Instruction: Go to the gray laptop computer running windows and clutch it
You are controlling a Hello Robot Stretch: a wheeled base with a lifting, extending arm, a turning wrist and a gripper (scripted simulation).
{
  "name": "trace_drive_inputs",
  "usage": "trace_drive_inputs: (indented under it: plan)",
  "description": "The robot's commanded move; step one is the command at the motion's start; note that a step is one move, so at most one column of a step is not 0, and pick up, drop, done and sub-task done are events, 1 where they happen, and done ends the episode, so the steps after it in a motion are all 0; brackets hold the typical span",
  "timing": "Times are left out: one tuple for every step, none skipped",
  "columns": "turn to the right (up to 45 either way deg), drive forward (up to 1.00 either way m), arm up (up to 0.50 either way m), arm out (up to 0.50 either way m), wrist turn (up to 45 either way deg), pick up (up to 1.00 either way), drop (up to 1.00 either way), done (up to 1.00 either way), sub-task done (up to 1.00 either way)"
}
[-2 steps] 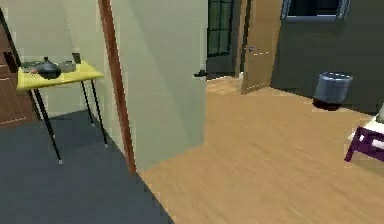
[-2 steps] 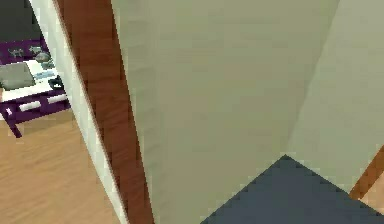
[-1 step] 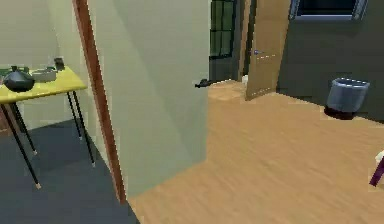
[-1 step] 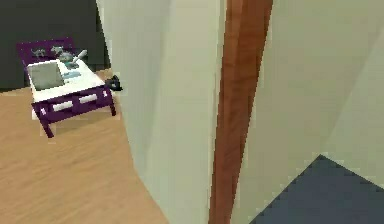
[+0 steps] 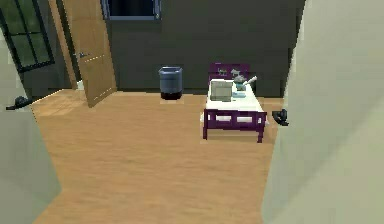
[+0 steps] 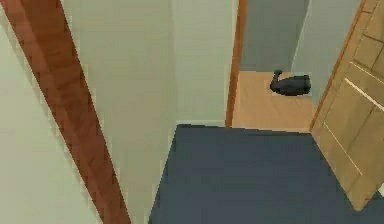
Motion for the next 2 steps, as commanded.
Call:
trace_drive_inputs:
  plan:
    - [9.0,0.0,0.0,0.0,0.0,0.0,0.0,0.0,0.0]
    - [0.0,1.0,0.0,0.0,0.0,0.0,0.0,0.0,0.0]
